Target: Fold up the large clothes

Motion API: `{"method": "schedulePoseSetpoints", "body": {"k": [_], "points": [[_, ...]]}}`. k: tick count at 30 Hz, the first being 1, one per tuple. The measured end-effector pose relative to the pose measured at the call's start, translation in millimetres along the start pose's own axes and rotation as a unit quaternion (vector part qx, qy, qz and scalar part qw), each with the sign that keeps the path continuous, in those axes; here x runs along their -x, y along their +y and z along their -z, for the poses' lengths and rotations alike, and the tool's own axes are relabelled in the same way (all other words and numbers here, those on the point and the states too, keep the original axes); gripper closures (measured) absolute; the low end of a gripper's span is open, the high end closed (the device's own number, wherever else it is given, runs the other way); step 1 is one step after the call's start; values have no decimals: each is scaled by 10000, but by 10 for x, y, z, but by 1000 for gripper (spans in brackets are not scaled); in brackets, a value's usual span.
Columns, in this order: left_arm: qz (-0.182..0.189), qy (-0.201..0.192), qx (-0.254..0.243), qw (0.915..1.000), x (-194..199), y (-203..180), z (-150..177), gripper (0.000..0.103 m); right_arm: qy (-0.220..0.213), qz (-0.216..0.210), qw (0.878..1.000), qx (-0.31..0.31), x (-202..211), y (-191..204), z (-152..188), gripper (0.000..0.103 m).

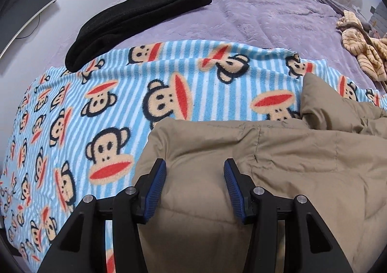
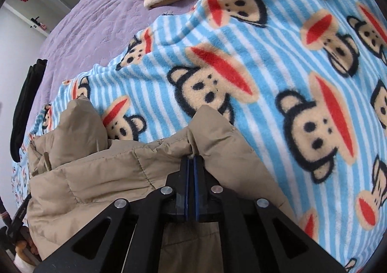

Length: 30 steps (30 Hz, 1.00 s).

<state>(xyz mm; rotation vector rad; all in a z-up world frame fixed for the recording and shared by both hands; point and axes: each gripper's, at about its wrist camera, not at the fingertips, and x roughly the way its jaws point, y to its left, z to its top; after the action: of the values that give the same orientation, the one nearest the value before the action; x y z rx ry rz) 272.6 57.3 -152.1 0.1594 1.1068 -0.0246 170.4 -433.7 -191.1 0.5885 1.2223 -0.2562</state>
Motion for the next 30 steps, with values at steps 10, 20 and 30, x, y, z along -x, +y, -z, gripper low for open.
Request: {"method": "schedulePoseSetpoints", "body": {"k": [10, 20, 30], "points": [[223, 231, 105, 9994, 517, 46, 586, 22, -160, -411, 9988, -195, 627, -82, 571, 62], [392, 419, 112, 9983, 863, -17, 1085, 0, 45, -720, 9963, -470, 972, -146, 1328, 51], [530, 595, 19, 9968, 914, -53, 1417, 0, 261, -864, 9932, -736, 1026, -281, 1998, 36]]}}
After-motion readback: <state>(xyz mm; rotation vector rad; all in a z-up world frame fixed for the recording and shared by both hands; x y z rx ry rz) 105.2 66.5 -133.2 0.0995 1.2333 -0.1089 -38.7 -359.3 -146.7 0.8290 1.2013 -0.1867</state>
